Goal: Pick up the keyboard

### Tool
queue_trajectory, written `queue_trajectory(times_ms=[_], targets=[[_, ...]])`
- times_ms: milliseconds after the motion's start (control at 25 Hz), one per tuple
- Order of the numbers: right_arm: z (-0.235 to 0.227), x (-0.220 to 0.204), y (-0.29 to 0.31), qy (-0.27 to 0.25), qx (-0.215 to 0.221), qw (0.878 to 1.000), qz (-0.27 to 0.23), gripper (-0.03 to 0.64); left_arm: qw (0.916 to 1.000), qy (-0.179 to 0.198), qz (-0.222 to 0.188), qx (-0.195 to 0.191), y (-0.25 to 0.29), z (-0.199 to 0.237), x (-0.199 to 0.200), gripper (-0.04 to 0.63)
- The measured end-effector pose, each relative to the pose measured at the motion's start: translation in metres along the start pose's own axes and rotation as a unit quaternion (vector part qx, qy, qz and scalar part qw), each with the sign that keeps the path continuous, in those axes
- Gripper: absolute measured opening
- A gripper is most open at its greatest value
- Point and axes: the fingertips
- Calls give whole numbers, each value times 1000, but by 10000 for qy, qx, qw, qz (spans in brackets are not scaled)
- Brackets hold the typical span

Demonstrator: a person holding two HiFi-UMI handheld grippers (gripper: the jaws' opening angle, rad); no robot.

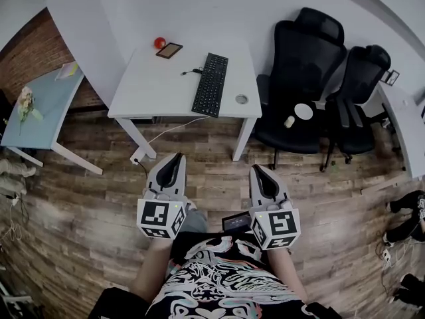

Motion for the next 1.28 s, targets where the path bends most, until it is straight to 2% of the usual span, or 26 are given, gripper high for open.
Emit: queue_trajectory(times_ms=[120, 280, 600, 1040, 1280], targets=[[-5, 2, -5, -22, 2, 10000, -55, 32, 9999, -123, -64, 20, -5, -6, 2, 25], [-9, 2, 2, -39, 29, 10000, -49, 32, 9998, -195, 57, 86, -1, -4, -8, 25], [-21, 4, 44, -81, 38, 10000, -18, 32, 9995, -204, 173, 187, 34, 21, -13, 25], [-63, 15, 164, 51, -286, 9995, 158, 32, 9997, -114, 227, 9, 153, 94, -5, 25], [-77, 23, 233, 11, -553, 9979, 344, 32, 9995, -129, 272, -90, 213, 151, 4, 25]])
Point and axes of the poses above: the fingertips, and each gripper's own axes: y forward along the fingers, z to its left, x out of its top, and after that the axes turned 8 degrees about -x, right-handed
